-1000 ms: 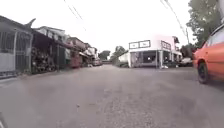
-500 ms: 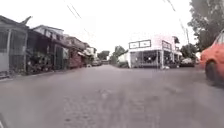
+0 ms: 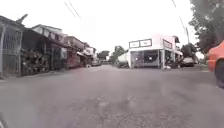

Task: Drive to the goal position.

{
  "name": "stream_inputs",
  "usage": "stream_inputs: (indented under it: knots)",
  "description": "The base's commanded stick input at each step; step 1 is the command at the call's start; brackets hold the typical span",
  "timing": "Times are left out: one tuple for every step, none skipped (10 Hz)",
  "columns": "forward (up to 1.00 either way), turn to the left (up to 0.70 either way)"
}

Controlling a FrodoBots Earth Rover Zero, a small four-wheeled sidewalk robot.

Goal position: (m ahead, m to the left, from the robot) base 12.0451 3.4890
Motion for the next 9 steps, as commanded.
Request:
stream_inputs:
  knots:
    - [0.70,0.00]
    - [0.70,0.00]
    - [0.70,0.00]
    - [0.70,0.00]
    - [0.70,0.00]
    - [0.70,0.00]
    - [0.70,0.00]
    - [0.70,0.00]
    - [0.70,0.00]
